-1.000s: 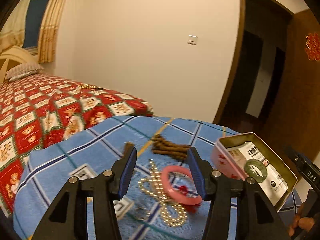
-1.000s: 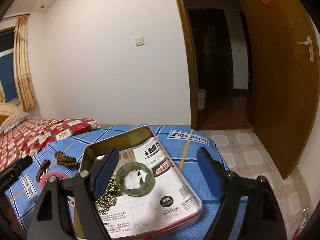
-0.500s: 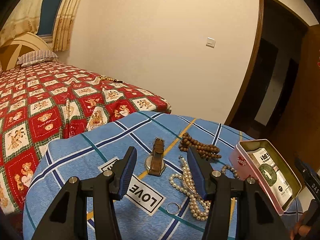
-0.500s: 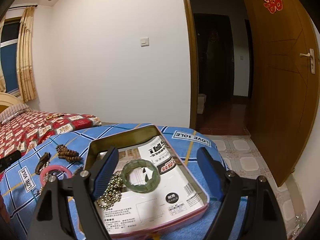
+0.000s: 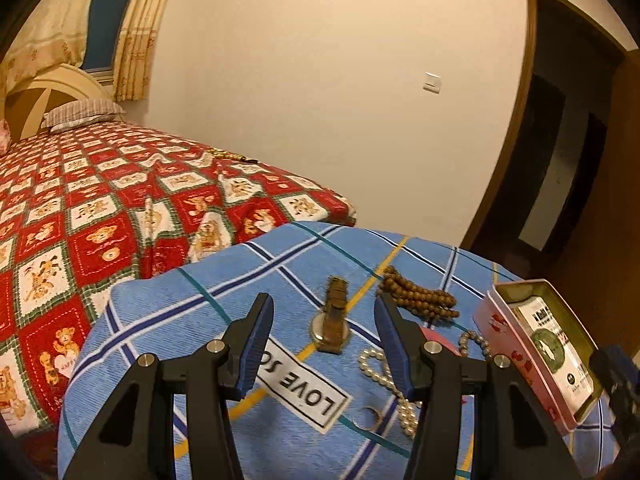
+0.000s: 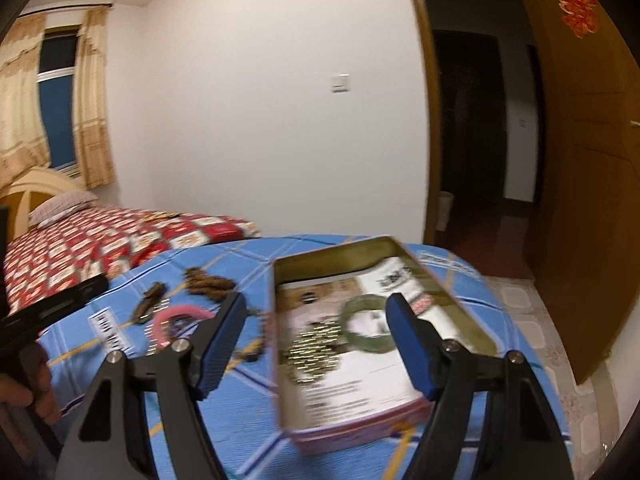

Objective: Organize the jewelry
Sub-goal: 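Grasp the pink bangle with the right gripper, then carry the pink bangle toward the tin with the right gripper while the left grasps the grey bead bracelet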

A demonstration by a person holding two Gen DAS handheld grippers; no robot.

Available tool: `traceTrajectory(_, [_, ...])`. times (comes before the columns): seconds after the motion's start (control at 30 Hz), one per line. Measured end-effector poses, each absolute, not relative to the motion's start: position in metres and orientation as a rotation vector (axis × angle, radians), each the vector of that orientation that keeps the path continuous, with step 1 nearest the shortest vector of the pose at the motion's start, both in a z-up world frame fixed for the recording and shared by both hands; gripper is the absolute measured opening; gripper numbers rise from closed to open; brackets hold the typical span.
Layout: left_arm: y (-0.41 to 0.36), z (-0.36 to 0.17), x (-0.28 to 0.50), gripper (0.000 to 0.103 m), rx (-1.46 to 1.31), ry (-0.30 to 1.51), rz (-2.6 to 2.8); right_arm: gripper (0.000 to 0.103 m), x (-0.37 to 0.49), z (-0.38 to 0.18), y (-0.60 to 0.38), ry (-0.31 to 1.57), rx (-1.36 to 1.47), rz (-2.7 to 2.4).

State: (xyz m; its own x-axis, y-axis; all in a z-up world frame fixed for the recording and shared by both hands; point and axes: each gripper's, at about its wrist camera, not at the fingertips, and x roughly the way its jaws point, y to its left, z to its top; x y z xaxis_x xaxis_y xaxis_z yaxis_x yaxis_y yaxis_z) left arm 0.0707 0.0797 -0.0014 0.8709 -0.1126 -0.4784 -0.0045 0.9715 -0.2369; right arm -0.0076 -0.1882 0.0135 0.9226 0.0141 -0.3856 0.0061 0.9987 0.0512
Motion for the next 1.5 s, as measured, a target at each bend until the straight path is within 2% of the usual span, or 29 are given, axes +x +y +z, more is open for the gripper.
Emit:
traceTrajectory(0.07, [0.086, -0.002, 0.072, 0.053, -0.249, 0.511, -0.038, 0.07, -0.005, 0.012, -0.173, 0.411, 0.031, 0.046])
traceTrajectory(0.2, [0.101, -0.002, 0.074, 0.053, -0.282, 0.507, 0.014, 0.051, 0.001, 0.007, -0.156, 0.461, 0.04, 0.132])
traceTrajectory(0.4, [0.104, -0.004, 0.077, 0.054, -0.274, 0.513, 0.046, 0.049, 0.019, 0.002, -0.124, 0.526, 0.036, 0.277])
traceTrajectory(0.57, [0.105, -0.006, 0.079, 0.054, -0.278, 0.522, 0.047, 0.039, 0.043, -0.008, -0.093, 0.604, -0.021, 0.352])
traceTrajectory(0.83, [0.107, -0.01, 0.083, 0.054, -0.298, 0.544, 0.051, 0.036, 0.084, -0.029, -0.067, 0.767, -0.058, 0.404])
traceTrajectory(0.9, [0.106, -0.01, 0.083, 0.054, -0.296, 0.545, 0.048, 0.023, 0.09, -0.034, -0.066, 0.807, -0.049, 0.42])
traceTrajectory(0.97, [0.105, -0.01, 0.084, 0.054, -0.294, 0.547, 0.045, 0.015, 0.09, -0.037, -0.069, 0.823, -0.024, 0.446])
traceTrajectory(1.2, [0.105, -0.01, 0.084, 0.054, -0.312, 0.555, 0.015, 0.014, 0.054, -0.016, -0.101, 0.685, 0.111, 0.498])
traceTrajectory(1.5, [0.078, -0.009, 0.08, 0.054, -0.297, 0.573, -0.278, 0.014, 0.012, 0.021, -0.14, 0.441, 0.124, 0.309])
